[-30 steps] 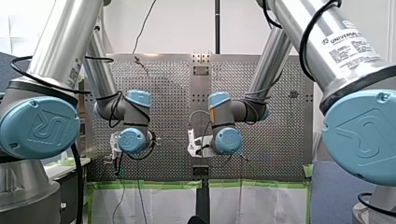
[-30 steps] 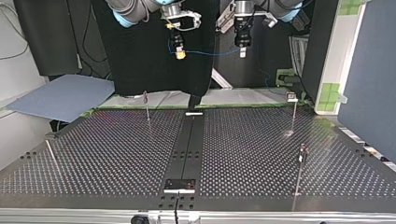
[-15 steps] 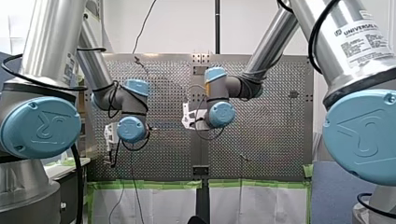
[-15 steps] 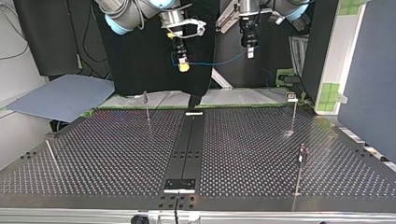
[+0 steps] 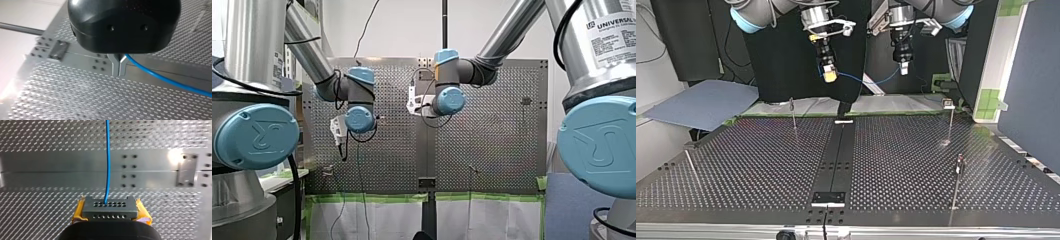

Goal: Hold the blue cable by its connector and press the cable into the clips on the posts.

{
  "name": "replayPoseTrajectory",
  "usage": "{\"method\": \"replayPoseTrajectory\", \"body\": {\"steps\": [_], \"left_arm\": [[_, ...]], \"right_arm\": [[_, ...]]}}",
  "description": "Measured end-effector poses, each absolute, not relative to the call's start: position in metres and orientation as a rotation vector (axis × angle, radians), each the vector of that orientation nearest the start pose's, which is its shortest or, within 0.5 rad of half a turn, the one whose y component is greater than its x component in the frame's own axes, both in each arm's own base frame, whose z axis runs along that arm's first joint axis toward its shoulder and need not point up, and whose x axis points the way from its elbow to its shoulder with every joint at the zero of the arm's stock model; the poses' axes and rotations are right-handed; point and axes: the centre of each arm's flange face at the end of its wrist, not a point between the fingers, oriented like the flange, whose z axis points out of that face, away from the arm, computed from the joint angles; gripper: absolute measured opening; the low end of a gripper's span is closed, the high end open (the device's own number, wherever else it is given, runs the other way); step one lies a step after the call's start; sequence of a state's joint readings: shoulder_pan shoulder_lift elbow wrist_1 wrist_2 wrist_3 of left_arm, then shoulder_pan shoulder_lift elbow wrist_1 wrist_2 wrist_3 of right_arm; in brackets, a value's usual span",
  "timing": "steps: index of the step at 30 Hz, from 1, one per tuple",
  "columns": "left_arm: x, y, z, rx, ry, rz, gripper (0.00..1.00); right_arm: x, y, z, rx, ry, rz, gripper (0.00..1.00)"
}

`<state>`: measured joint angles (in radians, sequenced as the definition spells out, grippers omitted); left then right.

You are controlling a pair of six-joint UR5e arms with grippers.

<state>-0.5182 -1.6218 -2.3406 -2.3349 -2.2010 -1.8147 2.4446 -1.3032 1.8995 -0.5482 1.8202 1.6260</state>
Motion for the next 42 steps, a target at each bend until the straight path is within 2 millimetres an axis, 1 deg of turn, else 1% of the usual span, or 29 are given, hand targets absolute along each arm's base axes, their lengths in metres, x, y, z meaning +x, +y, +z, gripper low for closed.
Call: {"method": "replayPoseTrajectory", "body": {"steps": [4, 5, 7, 10, 12, 14, 18, 22, 28, 30, 33, 37, 42], "left_arm": [[0.291, -0.247, 0.22, -0.31, 1.526, -0.104, 0.02], [0.293, -0.247, 0.225, -0.32, 1.518, -0.103, 0.05], [0.297, -0.245, 0.237, -0.346, 1.499, -0.098, 0.05], [0.302, -0.241, 0.251, -0.376, 1.476, -0.091, 0.05], [0.305, -0.24, 0.262, -0.392, 1.46, -0.093, 0.05], [0.307, -0.239, 0.271, -0.404, 1.446, -0.097, 0.05], [0.313, -0.236, 0.297, -0.432, 1.41, -0.109, 0.05], [0.318, -0.231, 0.322, -0.46, 1.374, -0.122, 0.05], [0.323, -0.221, 0.359, -0.496, 1.322, -0.131, 0.05], [0.323, -0.216, 0.366, -0.504, 1.315, -0.137, 0.05], [0.326, -0.209, 0.369, -0.512, 1.318, -0.141, 0.05], [0.33, -0.201, 0.369, -0.51, 1.334, -0.135, 0.05], [0.34, -0.191, 0.371, -0.509, 1.333, -0.134, 0.05]], "right_arm": [[0.475, -0.258, 0.271, 1.659, -0.895, 1.703, 0.0], [0.474, -0.259, 0.276, 1.651, -0.892, 1.714, 0.0], [0.473, -0.259, 0.288, 1.633, -0.881, 1.74, 0.0], [0.471, -0.261, 0.301, 1.612, -0.868, 1.77, 0.0], [0.471, -0.263, 0.305, 1.605, -0.866, 1.778, 0.0], [0.473, -0.267, 0.306, 1.605, -0.868, 1.781, 0.0], [0.48, -0.275, 0.304, 1.615, -0.866, 1.782, 0.0], [0.491, -0.284, 0.299, 1.627, -0.861, 1.783, 0.0], [0.506, -0.292, 0.288, 1.659, -0.846, 1.785, 0.0], [0.51, -0.293, 0.29, 1.663, -0.84, 1.789, 0.0], [0.517, -0.295, 0.299, 1.66, -0.823, 1.809, 0.0], [0.525, -0.296, 0.32, 1.635, -0.799, 1.851, 0.0], [0.532, -0.298, 0.341, 1.612, -0.785, 1.879, 0.0]]}}
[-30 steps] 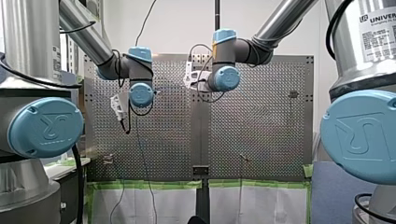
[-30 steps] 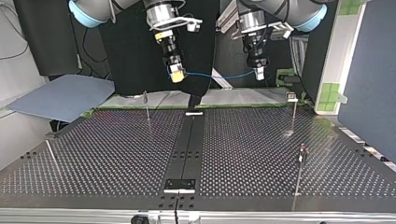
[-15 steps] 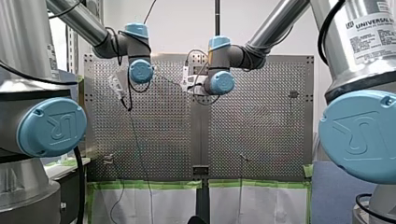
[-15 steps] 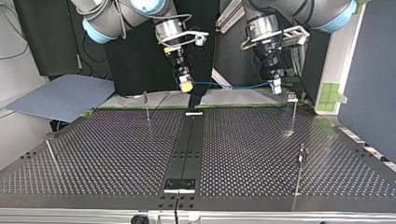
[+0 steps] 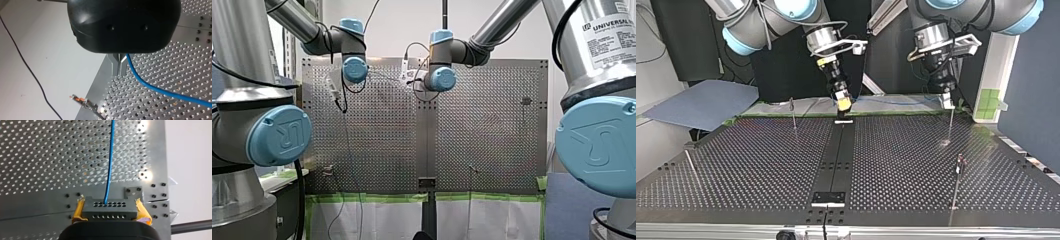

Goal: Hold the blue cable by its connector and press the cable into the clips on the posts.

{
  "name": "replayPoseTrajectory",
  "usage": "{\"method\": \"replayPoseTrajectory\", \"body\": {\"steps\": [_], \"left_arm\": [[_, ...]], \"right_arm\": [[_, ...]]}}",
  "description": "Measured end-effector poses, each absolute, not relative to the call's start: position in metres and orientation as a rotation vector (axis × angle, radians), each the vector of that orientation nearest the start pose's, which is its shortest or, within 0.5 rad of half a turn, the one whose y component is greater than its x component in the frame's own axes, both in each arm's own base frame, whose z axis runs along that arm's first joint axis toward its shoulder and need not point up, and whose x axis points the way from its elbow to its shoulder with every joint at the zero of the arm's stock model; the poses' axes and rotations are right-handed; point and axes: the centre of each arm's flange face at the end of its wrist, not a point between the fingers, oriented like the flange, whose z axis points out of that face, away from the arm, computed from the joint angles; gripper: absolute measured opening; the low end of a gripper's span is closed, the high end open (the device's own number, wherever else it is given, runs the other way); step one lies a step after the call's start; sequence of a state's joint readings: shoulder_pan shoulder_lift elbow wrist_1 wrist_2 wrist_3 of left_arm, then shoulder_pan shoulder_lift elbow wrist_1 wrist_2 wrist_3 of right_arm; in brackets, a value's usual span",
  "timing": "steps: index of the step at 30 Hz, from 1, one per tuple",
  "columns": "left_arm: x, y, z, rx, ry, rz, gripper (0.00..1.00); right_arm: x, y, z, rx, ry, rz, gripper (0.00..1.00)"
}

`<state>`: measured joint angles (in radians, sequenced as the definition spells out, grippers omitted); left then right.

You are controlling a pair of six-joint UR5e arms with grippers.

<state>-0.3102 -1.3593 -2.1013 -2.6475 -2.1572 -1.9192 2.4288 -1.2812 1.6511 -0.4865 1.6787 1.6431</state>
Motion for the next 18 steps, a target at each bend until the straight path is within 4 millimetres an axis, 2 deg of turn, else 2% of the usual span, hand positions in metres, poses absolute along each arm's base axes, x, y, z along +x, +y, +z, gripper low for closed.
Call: {"method": "replayPoseTrajectory", "body": {"steps": [9, 18], "left_arm": [[0.368, -0.175, 0.393, -0.512, 1.298, -0.151, 0.05], [0.399, -0.159, 0.397, -0.501, 1.306, -0.136, 0.08]], "right_arm": [[0.541, -0.297, 0.373, 1.6, -0.764, 1.904, 0.0], [0.548, -0.289, 0.405, 1.582, -0.739, 1.937, 0.0]]}}
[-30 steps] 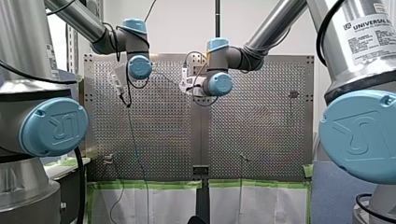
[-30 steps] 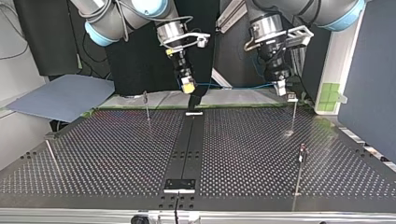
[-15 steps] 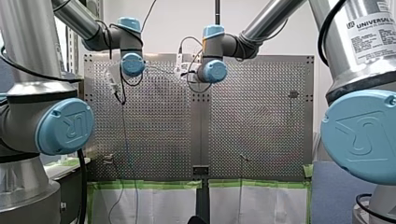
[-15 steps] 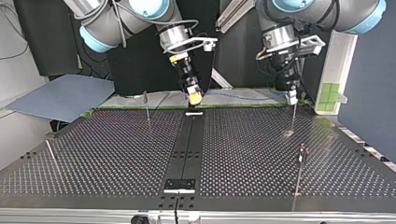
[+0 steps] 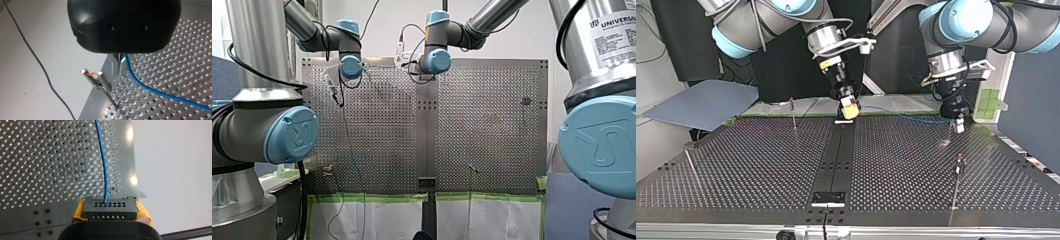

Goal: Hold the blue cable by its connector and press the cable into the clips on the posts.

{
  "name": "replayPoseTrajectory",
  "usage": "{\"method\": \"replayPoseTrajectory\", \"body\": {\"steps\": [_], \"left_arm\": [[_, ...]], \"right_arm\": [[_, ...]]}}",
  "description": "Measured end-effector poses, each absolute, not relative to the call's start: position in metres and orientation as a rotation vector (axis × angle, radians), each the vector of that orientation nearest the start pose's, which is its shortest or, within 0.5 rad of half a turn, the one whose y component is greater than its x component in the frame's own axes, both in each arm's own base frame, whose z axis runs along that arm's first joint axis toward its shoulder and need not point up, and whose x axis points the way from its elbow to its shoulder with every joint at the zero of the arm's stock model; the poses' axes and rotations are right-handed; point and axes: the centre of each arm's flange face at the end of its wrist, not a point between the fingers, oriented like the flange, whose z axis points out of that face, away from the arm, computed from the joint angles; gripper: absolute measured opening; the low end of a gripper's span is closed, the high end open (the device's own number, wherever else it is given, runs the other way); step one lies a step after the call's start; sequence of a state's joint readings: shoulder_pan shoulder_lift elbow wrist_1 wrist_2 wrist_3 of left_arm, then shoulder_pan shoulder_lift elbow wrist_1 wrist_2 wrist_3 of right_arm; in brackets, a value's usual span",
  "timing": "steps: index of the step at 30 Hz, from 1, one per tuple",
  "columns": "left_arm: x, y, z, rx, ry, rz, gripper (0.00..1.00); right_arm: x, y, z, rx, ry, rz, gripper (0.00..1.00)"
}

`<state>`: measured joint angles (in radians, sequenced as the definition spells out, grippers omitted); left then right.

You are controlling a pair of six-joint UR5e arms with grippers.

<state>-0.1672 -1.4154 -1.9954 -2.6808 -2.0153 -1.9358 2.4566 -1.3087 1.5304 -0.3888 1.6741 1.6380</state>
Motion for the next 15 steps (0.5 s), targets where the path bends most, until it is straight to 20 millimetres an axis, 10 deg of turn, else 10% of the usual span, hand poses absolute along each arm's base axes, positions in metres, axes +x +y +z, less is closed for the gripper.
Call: {"method": "replayPoseTrajectory", "body": {"steps": [15], "left_arm": [[0.421, -0.127, 0.419, -0.541, 1.254, -0.138, 0.08]], "right_arm": [[0.561, -0.293, 0.411, 1.595, -0.738, 1.946, 0.0]]}}
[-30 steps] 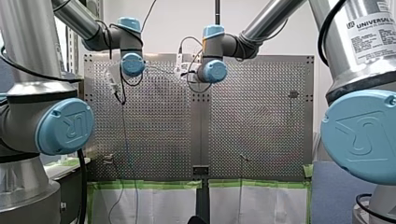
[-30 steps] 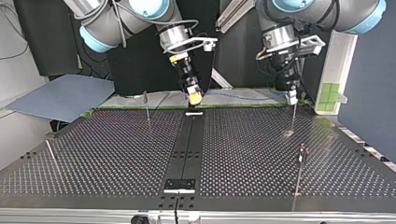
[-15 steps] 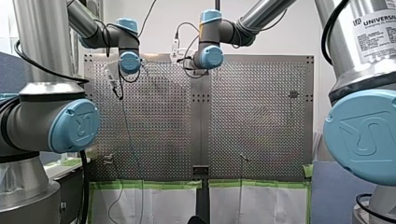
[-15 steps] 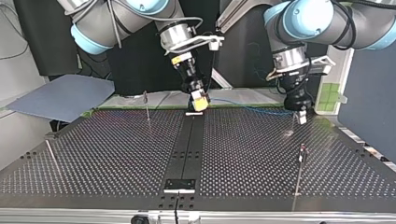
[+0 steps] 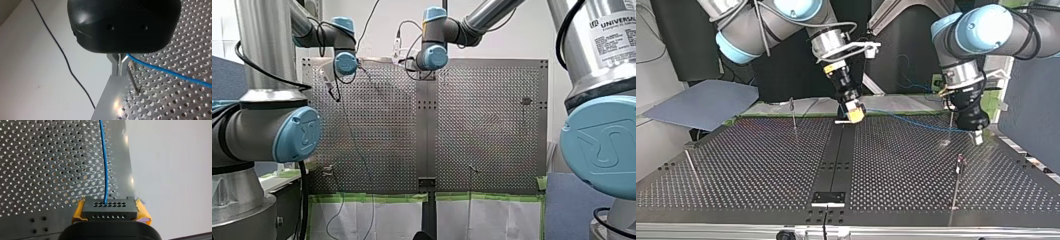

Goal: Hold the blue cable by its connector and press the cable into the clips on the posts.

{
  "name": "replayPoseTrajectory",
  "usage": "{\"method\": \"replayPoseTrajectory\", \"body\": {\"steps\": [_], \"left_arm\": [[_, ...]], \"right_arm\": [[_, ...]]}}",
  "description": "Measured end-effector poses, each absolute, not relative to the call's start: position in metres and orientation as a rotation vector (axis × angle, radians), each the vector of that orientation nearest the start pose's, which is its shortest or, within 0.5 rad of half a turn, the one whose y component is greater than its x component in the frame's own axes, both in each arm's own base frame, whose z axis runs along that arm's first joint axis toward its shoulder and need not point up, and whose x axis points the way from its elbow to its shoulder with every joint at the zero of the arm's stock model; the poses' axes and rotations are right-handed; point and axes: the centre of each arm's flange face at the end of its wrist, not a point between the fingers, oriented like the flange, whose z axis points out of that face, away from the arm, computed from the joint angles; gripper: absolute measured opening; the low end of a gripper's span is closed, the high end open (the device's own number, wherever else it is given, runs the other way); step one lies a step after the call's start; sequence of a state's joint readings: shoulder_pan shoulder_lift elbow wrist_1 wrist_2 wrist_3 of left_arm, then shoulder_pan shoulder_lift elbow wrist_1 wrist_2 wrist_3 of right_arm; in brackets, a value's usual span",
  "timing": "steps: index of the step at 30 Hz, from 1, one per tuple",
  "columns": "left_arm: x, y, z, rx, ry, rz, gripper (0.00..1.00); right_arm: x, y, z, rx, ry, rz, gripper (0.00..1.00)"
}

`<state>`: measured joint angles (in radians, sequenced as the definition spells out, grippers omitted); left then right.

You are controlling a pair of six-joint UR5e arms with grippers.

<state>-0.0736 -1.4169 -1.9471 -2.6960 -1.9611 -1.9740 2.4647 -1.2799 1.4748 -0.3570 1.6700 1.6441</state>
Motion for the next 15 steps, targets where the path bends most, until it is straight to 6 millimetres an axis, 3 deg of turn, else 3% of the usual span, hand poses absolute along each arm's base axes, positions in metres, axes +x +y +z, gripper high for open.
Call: {"method": "replayPoseTrajectory", "body": {"steps": [3, 15], "left_arm": [[0.426, -0.118, 0.422, -0.536, 1.25, -0.133, 0.08], [0.444, -0.083, 0.432, -0.504, 1.236, -0.108, 0.08]], "right_arm": [[0.565, -0.3, 0.41, 1.604, -0.748, 1.939, 0.0], [0.567, -0.324, 0.436, 1.541, -0.785, 1.984, 0.0]]}}
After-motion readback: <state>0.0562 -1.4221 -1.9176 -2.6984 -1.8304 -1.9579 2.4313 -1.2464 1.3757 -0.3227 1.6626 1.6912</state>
